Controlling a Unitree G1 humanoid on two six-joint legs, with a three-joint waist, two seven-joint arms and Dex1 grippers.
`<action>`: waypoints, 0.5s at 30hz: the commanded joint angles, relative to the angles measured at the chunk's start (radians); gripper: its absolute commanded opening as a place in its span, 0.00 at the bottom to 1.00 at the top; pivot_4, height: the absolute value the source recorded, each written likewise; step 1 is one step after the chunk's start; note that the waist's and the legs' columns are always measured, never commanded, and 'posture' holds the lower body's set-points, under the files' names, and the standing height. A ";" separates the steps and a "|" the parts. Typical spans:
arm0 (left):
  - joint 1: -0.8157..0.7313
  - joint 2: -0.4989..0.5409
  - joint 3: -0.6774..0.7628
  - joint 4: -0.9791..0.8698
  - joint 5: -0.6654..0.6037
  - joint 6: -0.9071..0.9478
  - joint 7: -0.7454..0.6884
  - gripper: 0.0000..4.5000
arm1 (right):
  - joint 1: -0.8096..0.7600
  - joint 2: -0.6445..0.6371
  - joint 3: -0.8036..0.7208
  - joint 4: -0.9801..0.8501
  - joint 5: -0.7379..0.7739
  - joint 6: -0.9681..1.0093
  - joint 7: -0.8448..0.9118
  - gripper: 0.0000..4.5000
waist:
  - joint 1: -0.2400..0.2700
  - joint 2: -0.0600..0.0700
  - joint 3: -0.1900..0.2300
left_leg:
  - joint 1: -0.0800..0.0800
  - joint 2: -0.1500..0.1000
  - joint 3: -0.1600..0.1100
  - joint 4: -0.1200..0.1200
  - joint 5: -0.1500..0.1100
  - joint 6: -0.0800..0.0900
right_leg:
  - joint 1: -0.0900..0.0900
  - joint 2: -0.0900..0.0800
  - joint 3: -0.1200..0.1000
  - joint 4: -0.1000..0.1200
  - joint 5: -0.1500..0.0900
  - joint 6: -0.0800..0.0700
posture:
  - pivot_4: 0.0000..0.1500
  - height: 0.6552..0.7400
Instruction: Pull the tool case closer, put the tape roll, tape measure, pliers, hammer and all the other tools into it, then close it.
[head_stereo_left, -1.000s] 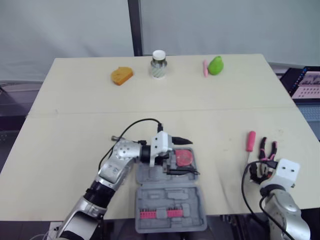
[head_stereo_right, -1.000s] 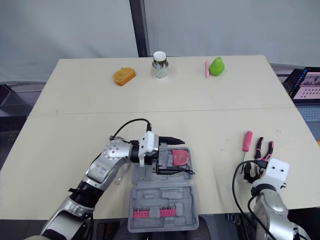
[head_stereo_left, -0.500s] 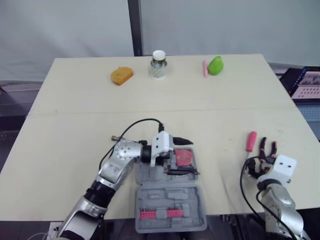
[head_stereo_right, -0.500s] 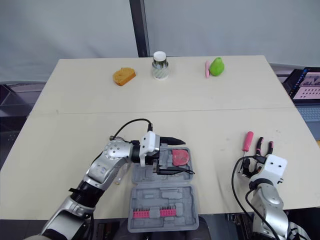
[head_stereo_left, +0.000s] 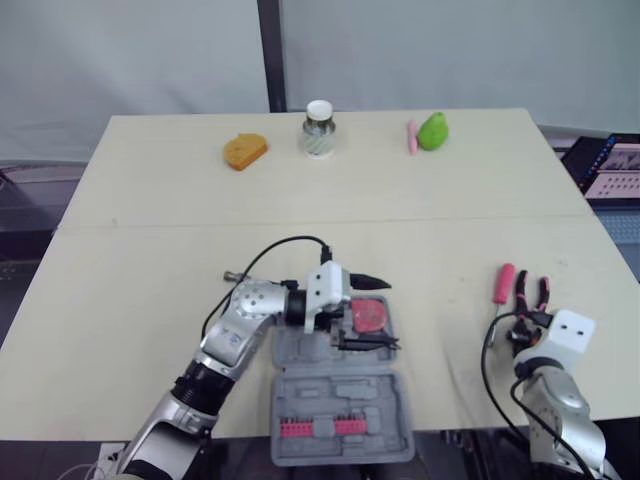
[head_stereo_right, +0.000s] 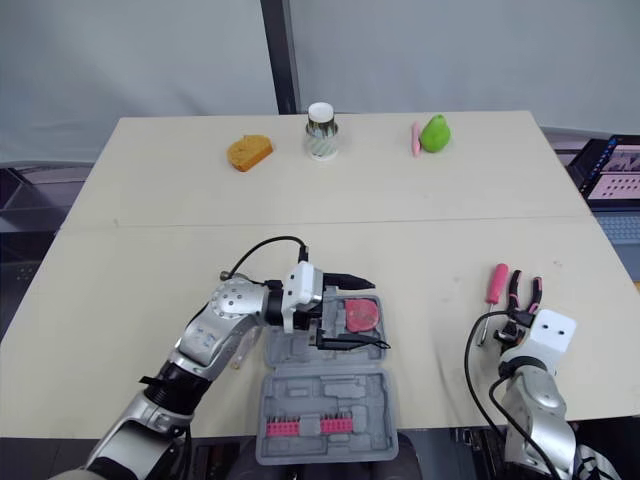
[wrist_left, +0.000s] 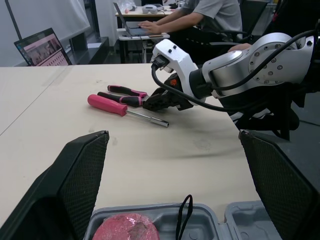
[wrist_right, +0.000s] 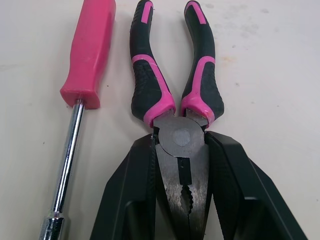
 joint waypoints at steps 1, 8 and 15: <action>-0.019 -0.004 0.003 -0.038 -0.002 -0.013 -0.005 1.00 | 0.027 -0.044 -0.066 -0.054 0.002 0.010 -0.021 0.21 | 0.000 0.000 0.000 | 0.000 0.000 0.000 0.000 0.000 0.000 | 0.000 0.000 0.000 0.000 0.000 0.000 | 1.00 1.00; 0.002 0.038 0.044 -0.060 -0.025 -0.001 -0.010 1.00 | 0.030 -0.214 -0.049 -0.184 0.040 0.018 0.150 0.21 | -0.007 0.004 0.002 | 0.000 0.000 0.001 -0.001 0.000 0.000 | -0.001 0.000 0.000 0.000 0.000 0.000 | 1.00 1.00; 0.206 0.249 0.227 -0.212 -0.078 0.035 -0.005 1.00 | 0.051 -0.602 0.169 -0.400 0.174 0.046 0.705 0.21 | -0.028 0.009 0.003 | 0.001 0.002 0.002 -0.005 0.000 0.000 | -0.002 0.002 0.001 -0.002 0.000 0.000 | 1.00 1.00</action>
